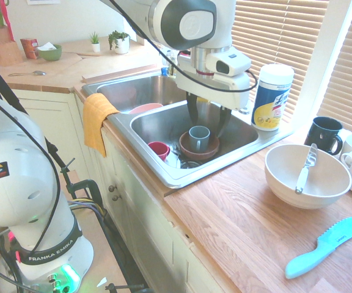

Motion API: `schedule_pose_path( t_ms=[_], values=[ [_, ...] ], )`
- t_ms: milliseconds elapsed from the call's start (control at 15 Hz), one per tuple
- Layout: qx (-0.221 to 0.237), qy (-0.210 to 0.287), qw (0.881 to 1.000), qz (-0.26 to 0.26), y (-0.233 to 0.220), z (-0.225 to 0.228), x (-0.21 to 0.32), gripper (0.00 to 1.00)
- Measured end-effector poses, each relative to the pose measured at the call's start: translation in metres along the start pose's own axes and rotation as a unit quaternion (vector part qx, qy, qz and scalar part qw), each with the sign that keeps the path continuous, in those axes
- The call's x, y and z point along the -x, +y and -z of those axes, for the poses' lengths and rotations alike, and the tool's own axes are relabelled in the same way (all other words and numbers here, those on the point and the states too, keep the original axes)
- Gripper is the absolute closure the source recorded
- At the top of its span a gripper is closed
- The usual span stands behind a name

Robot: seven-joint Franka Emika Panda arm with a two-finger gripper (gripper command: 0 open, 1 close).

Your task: Put the knife into the sink

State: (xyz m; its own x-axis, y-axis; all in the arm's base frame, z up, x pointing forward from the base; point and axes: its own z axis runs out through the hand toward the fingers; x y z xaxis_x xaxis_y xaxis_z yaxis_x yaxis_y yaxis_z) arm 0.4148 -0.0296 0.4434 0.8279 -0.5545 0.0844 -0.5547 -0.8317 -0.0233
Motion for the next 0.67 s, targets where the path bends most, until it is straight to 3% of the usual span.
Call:
schedule_pose_path(
  t_ms=[333,667],
  values=[
    [0.007,0.009,0.996,0.089,0.071,0.027,-0.041,0.0],
    [0.018,-0.007,0.996,0.085,0.122,0.013,-0.091,0.0]
  ],
)
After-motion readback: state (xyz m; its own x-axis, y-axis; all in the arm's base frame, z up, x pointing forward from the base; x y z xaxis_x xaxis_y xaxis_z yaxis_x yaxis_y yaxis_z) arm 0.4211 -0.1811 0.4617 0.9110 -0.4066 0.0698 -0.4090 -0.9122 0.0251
